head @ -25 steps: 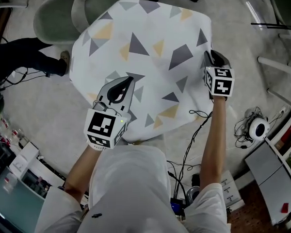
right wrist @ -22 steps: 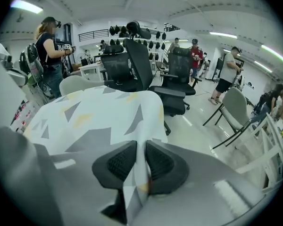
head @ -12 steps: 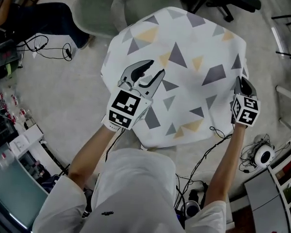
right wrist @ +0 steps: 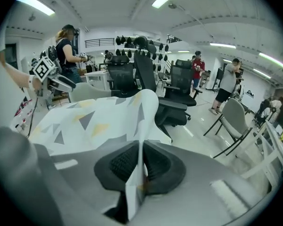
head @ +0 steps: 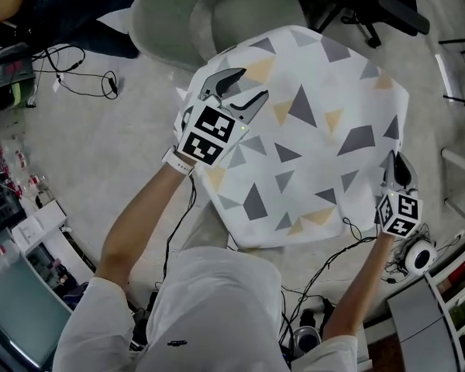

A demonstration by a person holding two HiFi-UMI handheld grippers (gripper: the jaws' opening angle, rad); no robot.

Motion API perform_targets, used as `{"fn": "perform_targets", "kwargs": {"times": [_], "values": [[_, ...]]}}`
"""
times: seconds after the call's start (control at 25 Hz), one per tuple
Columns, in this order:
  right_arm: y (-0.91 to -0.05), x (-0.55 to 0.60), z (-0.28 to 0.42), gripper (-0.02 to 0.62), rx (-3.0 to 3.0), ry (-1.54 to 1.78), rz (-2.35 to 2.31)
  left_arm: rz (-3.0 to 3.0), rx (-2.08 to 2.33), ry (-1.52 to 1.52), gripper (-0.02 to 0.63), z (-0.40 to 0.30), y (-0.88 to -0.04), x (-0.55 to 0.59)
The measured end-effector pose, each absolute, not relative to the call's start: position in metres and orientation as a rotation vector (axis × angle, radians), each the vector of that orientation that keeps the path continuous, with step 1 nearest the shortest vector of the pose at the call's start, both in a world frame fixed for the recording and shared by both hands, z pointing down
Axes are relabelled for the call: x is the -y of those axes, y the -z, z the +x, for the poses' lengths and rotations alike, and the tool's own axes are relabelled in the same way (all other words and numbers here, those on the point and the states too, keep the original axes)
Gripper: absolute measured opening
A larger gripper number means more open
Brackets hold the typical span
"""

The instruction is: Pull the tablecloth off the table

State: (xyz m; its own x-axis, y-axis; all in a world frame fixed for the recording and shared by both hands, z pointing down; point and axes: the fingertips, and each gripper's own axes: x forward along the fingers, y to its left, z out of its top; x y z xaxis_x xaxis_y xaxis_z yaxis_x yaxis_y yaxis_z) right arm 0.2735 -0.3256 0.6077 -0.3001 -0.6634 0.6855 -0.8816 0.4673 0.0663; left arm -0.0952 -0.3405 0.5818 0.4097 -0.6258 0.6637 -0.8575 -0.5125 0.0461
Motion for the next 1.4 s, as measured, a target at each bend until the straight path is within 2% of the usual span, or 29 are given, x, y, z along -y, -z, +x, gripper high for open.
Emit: {"fn": "perform_targets", "kwargs": {"times": [0.76,0.92,1.2,1.24,1.4], "values": [[-0.561,0.284,0.250,0.035,2.261,-0.133,1.240,2.329,0.988,-1.127,0.334,-0.107,-0.680,0.421],[-0.556,0.280,0.244,0.035,2.239,-0.070,1.248,2.319,0.924,-1.123,0.333,-0.106,-0.684,0.422],[-0.561,0.285,0.248,0.035,2.226,-0.094,1.271,2.297,0.908,-1.058,0.240,-0.108,-0.683,0.422],[-0.562,0.285,0.248,0.035,2.227,-0.093,1.264,2.296,0.923,-1.062,0.199,-0.110,-0.681,0.423],[-0.561,0.286,0.244,0.035,2.234,-0.087,1.251,2.323,0.977,-1.139,0.123,-0.113,-0.670,0.422]]}}
